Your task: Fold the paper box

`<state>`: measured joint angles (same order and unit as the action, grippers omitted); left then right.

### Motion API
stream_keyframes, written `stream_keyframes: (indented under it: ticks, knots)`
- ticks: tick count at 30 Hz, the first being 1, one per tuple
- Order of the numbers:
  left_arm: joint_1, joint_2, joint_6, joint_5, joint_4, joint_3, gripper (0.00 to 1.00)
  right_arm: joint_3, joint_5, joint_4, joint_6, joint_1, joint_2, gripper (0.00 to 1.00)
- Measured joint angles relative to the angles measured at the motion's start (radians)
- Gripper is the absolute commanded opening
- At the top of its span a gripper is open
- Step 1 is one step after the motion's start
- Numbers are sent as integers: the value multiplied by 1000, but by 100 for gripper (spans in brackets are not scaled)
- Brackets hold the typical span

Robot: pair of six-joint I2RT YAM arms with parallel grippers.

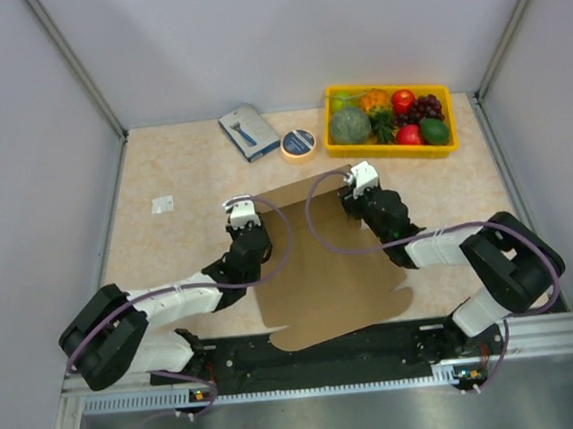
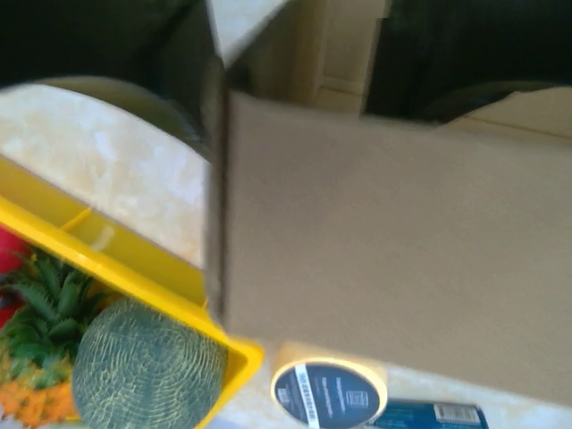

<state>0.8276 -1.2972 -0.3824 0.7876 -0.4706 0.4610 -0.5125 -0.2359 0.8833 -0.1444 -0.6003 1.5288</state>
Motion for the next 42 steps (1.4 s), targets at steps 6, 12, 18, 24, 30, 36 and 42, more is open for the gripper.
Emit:
stream_keyframes:
  ticks: [6,12,18,24,30,36,42]
  knots:
    - [12,125,-42,-163,130,-51,99,2,-11,-317,140,-5,-164,86]
    - [12,349,-134,-298,323,-64,99,-19,49,-772,364,-6,-424,99]
    - [11,558,-247,-539,539,-63,90,-62,136,-1159,550,2,-573,99]
    - [11,684,-325,-723,745,-29,77,-63,387,-1352,697,335,-644,99]
    - [11,653,-376,-894,665,-88,46,57,527,-1365,781,494,-652,88]
    - [12,417,-440,-925,495,-211,24,125,628,-1254,784,550,-517,69]
    - [12,366,-496,-870,367,-300,17,145,826,-999,764,563,-327,45]
